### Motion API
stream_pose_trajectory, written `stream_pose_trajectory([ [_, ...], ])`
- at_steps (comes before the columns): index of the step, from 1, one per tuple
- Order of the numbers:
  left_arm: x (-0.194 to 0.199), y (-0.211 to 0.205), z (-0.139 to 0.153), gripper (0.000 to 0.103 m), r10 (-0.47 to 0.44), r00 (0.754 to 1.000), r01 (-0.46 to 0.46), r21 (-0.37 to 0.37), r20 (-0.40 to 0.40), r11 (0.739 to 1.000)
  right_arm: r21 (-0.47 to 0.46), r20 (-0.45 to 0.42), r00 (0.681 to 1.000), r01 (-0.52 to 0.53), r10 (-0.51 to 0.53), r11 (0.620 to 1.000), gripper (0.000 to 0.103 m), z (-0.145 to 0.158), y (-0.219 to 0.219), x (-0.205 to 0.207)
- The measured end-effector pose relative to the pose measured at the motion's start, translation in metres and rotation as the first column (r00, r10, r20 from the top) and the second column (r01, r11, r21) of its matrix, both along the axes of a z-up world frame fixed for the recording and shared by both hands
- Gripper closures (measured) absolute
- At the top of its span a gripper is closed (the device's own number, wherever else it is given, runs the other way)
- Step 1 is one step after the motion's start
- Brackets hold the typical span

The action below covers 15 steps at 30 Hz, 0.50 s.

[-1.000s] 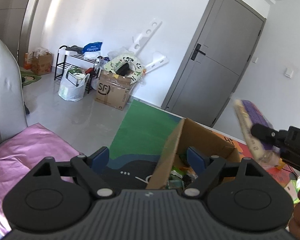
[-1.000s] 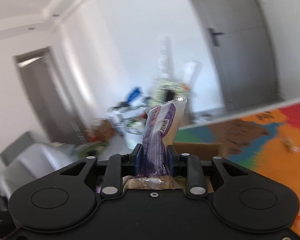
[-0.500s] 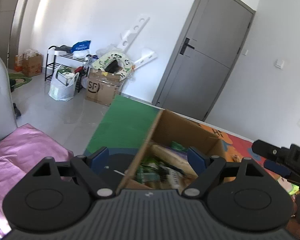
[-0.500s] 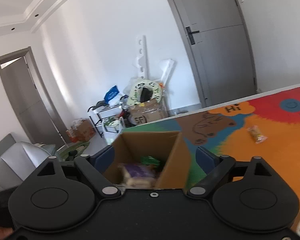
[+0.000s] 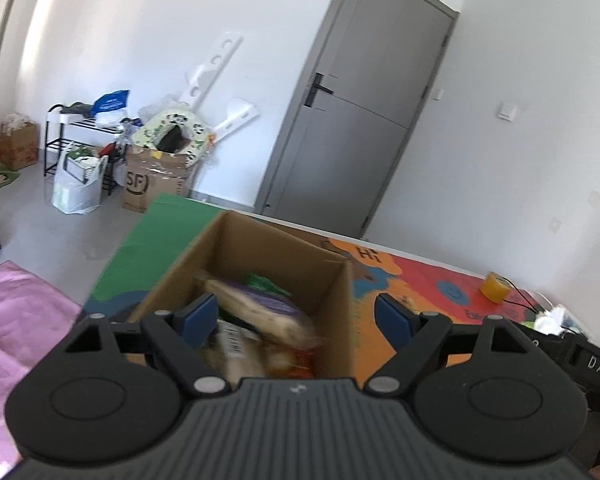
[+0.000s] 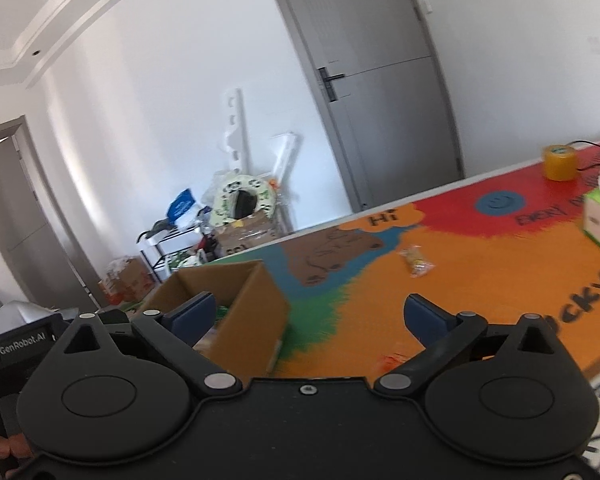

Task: Organize snacks
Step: 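Move both open tools back over the mat toward the remaining snacks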

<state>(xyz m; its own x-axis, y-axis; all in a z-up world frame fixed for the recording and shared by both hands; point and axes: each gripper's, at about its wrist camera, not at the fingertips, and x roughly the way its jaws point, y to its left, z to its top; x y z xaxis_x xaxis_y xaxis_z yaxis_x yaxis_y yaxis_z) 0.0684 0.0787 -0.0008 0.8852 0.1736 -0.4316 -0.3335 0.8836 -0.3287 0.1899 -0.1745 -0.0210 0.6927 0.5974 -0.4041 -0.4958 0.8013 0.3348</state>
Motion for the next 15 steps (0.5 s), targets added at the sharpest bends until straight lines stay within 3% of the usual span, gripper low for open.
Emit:
stream_pose_trajectory([
  [15, 0.03, -0.064, -0.005, 0.018, -0.131, 0.991, 0.132, 0.029, -0.034, 0.991, 0.004, -0.014, 0.994, 0.11, -0.109, 0.994, 0.0, -0.007, -0.078, 0.003],
])
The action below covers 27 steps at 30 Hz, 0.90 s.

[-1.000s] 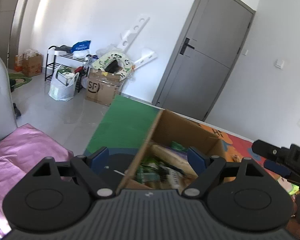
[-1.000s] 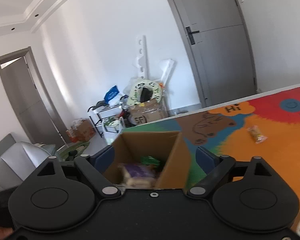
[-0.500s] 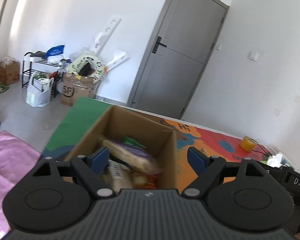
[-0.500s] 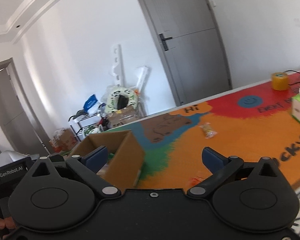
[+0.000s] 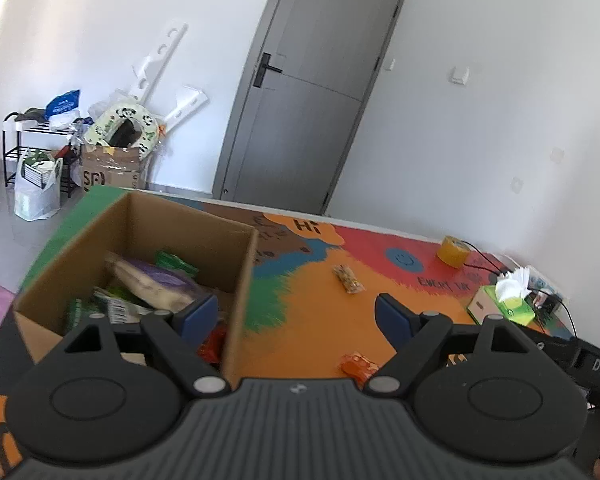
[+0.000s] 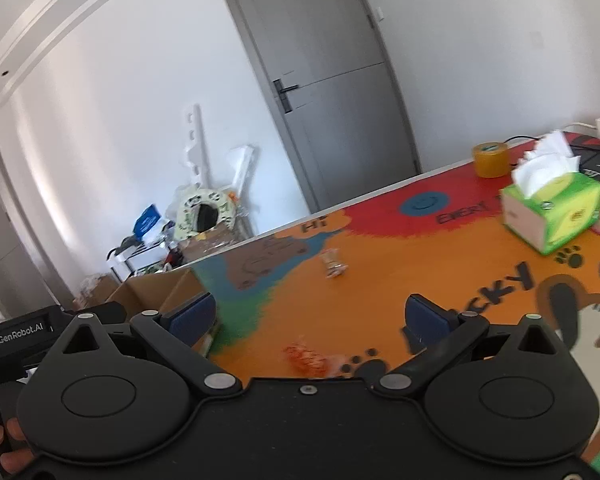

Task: Organize snacks
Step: 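Move both open tools back over the mat toward the remaining snacks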

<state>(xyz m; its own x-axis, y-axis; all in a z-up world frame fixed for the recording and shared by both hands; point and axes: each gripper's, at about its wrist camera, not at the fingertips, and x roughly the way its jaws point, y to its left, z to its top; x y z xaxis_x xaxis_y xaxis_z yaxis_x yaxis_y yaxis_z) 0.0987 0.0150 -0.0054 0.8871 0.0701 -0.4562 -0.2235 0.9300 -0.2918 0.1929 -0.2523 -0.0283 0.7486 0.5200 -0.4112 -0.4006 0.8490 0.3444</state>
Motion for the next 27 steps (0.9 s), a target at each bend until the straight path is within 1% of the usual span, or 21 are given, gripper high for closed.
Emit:
stream_pose_trajectory([
  [6, 0.018, -0.017, -0.004, 0.017, -0.028, 0.999, 0.028, 0.013, -0.02, 1.0, 0.018, -0.018, 0.999, 0.05, -0.049, 0.999, 0.0, -0.007, -0.028, 0.01],
  [11, 0.031, -0.031, -0.012, 0.017, -0.057, 0.998, 0.058, 0.016, -0.04, 0.998, 0.024, -0.043, 0.997, 0.063, -0.062, 0.998, 0.0, -0.018, -0.037, 0.022],
  [20, 0.056, -0.047, -0.033, 0.018, -0.059, 0.994, 0.06, 0.013, -0.094, 0.998, 0.018, -0.09, 0.995, 0.042, -0.04, 0.999, 0.0, -0.041, -0.045, 0.036],
  [27, 0.074, -0.061, -0.052, 0.02, -0.057, 0.988, 0.058, 0.002, -0.146, 0.998, 0.011, -0.11, 0.993, 0.031, -0.03, 0.999, 0.0, -0.054, -0.051, 0.044],
])
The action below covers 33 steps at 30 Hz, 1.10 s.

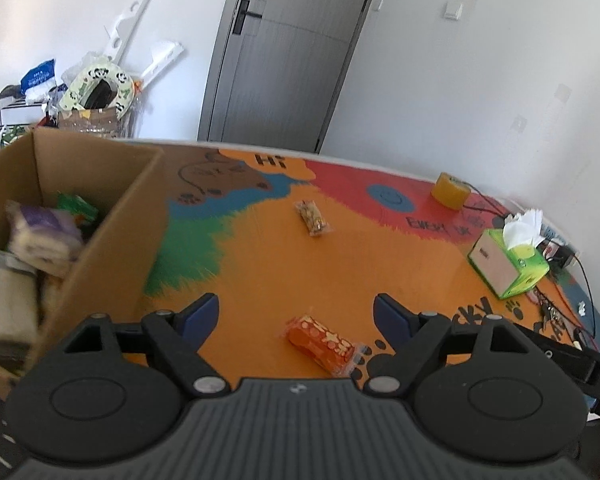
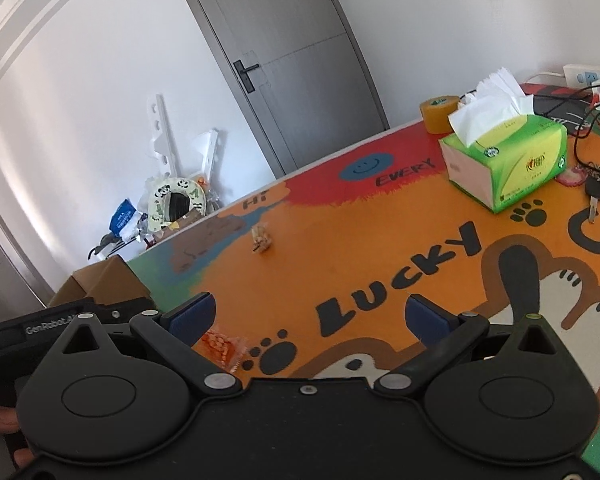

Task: Organize snacks
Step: 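Move both open tools back over the mat toward the remaining snacks, then grasp the orange-red candy packet with the left tool while the right grasps a clear pastry packet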

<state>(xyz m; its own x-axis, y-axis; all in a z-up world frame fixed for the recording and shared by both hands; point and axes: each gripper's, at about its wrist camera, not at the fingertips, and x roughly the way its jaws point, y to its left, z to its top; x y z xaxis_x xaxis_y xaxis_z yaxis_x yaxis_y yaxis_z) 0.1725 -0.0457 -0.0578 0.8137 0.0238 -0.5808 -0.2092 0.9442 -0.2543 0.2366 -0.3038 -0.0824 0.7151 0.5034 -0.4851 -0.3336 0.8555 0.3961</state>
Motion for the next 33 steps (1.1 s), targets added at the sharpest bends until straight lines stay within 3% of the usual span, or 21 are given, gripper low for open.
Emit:
stream_pose_trajectory([
  [21, 0.046, -0.048, -0.043, 0.022, 0.0, 0.994, 0.005, 0.05, -0.105, 0.999, 0.005, -0.071, 0.997, 0.002, -0.002, 1.0, 0.001, -0.033, -0.024, 0.035],
  [24, 0.052, -0.049, -0.049, 0.032, 0.005, 0.992, 0.004, 0.07, -0.127, 0.998, 0.008, -0.075, 0.997, -0.011, 0.012, 1.0, 0.001, -0.035, -0.023, 0.041],
  [27, 0.053, -0.05, -0.05, 0.049, 0.017, 0.994, -0.005, 0.112, -0.111, 0.994, 0.013, -0.083, 0.996, -0.029, 0.03, 1.0, 0.001, -0.036, -0.02, 0.046],
  [29, 0.053, -0.048, -0.051, 0.071, 0.03, 0.993, -0.015, 0.13, -0.111, 0.991, 0.016, -0.086, 0.996, -0.038, 0.039, 0.999, 0.001, -0.037, -0.017, 0.049],
  [31, 0.052, -0.043, -0.05, 0.083, 0.034, 0.993, -0.02, 0.121, -0.113, 0.992, 0.021, -0.092, 0.995, -0.044, 0.045, 0.999, 0.001, -0.039, -0.013, 0.052],
  [33, 0.051, -0.038, -0.049, 0.084, 0.03, 0.993, -0.018, 0.1, -0.114, 0.995, 0.024, -0.097, 0.994, -0.053, 0.055, 0.998, 0.001, -0.04, -0.009, 0.053],
])
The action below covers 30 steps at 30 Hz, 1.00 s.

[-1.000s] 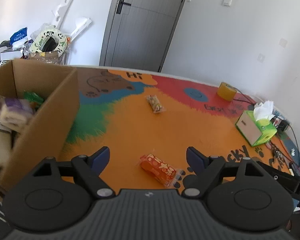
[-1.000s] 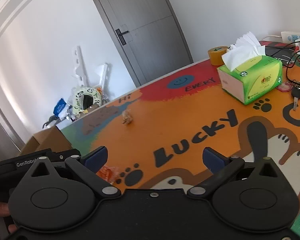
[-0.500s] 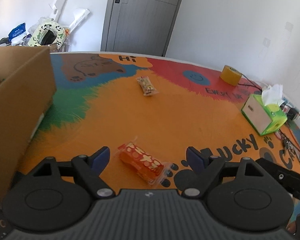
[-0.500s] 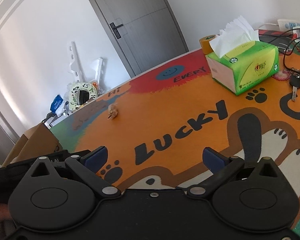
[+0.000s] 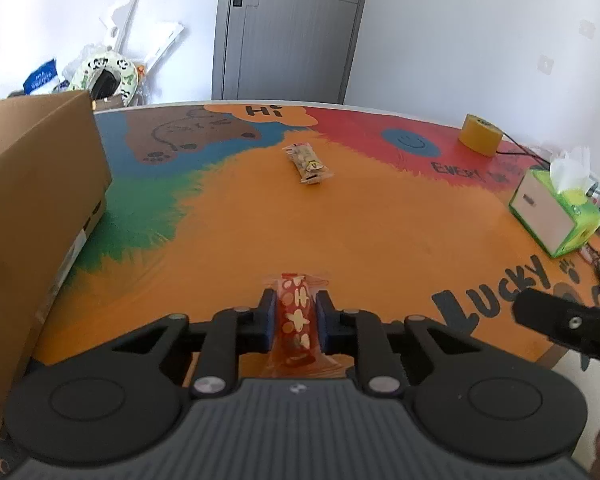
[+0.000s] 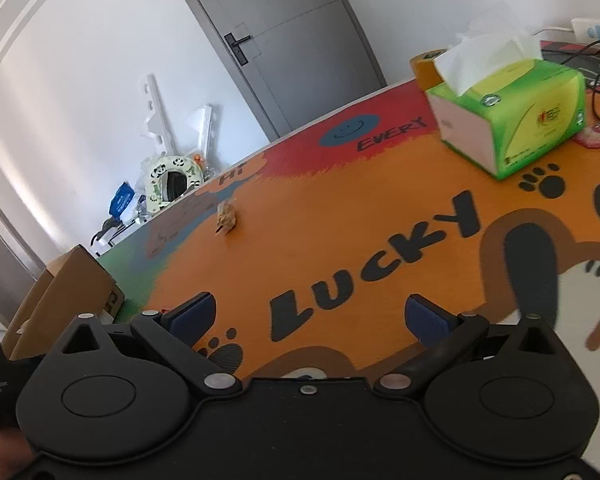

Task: Organize snacks
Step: 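Grasp the orange-red candy packet with the left tool while the right grasps a clear pastry packet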

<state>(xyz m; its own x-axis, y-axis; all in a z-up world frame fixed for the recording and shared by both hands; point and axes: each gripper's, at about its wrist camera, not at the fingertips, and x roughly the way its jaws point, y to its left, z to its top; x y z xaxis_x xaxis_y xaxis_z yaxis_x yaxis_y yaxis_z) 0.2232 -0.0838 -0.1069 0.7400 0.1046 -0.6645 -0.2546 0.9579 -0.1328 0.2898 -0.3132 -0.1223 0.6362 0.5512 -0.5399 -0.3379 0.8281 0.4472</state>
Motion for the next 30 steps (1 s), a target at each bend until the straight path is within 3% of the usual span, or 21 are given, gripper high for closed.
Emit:
stream_pose_trajectory([
  [16, 0.016, 0.042, 0.031, 0.085, 0.057, 0.997, -0.056, -0.011, 0.058, 0.998, -0.009, 0.016, 0.997, -0.078, 0.078, 0.997, 0.006, 0.025, 0.057, 0.034],
  [22, 0.038, 0.063, 0.045, 0.085, 0.081, 0.994, -0.08, -0.023, 0.074, 0.997, -0.032, 0.01, 0.991, -0.135, 0.135, 0.99, 0.014, 0.035, 0.09, 0.061],
  [30, 0.071, 0.08, 0.045, 0.085, 0.101, 0.993, -0.099, -0.035, 0.056, 0.994, -0.055, -0.037, 0.981, -0.19, 0.188, 0.98, 0.029, 0.025, 0.124, 0.103],
])
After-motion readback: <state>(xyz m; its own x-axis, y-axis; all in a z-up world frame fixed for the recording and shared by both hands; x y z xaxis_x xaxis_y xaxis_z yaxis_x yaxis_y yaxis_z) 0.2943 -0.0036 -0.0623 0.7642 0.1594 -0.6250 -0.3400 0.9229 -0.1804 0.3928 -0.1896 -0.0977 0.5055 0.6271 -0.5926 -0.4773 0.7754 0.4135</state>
